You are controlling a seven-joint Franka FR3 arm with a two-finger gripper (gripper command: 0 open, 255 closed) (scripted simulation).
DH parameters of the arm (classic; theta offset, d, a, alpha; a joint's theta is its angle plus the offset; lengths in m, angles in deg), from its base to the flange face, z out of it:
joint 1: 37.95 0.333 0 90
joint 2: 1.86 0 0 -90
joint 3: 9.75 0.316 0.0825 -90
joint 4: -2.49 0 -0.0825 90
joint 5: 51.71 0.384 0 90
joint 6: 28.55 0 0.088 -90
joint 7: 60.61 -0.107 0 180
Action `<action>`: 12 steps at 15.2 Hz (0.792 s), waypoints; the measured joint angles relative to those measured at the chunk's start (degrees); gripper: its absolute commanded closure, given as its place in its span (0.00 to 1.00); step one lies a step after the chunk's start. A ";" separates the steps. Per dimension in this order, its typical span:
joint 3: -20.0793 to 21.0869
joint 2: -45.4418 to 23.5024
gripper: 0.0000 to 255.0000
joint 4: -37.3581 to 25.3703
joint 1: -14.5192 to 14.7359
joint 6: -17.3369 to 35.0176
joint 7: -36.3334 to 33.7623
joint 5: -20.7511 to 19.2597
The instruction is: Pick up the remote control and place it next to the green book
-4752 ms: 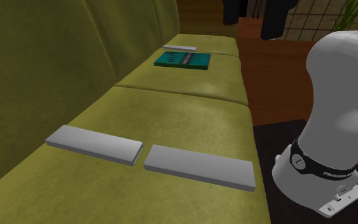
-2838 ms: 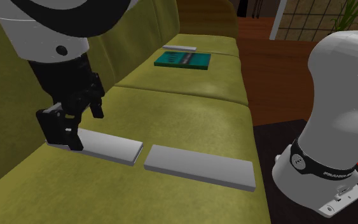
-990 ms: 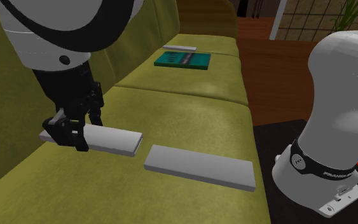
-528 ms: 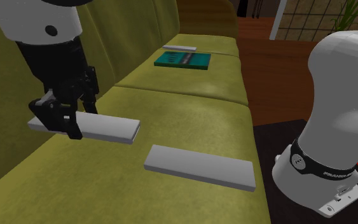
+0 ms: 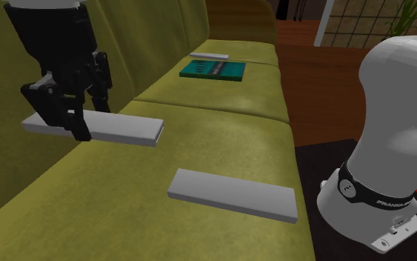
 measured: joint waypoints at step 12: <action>-7.26 16.97 1.00 15.99 -6.58 -0.24 10.82 -4.28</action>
